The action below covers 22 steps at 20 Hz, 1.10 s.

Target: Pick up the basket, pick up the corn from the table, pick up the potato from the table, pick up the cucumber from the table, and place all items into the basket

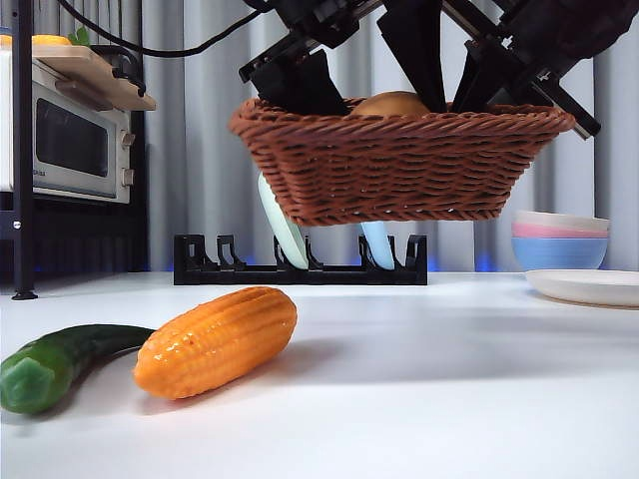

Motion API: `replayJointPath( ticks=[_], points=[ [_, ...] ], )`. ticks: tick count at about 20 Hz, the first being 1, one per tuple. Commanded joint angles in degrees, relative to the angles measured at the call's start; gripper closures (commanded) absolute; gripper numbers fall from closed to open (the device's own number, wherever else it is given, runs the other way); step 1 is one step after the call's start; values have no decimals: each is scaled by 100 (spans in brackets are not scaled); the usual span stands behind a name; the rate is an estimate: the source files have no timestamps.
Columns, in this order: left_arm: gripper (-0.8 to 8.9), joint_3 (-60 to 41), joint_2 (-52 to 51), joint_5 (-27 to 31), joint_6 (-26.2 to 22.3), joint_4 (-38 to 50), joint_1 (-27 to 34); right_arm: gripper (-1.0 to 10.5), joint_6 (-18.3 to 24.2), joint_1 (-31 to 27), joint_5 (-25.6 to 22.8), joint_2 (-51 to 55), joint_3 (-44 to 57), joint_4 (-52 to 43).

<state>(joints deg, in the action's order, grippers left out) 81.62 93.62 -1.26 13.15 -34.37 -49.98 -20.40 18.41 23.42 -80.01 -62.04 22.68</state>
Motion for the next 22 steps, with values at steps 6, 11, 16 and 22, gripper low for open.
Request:
replayJointPath(
  ticks=[6, 11, 16, 22],
  points=[
    [259, -28, -446, -44, 17, -28, -35, 963, -101, 13, 70, 39, -31, -120],
    [259, 466, -1484, 280, -232, -1176, -28, 963, -94, 2, 66, 39, -31, -122],
    [267, 557, -2632, 1502, -129, -3193, -4, 963, -52, -81, 68, 42, -31, -122],
    [293, 79, -2824, 1606, 428, -4166, 61, 963, -50, -188, 68, 57, -31, -120]
  ],
)
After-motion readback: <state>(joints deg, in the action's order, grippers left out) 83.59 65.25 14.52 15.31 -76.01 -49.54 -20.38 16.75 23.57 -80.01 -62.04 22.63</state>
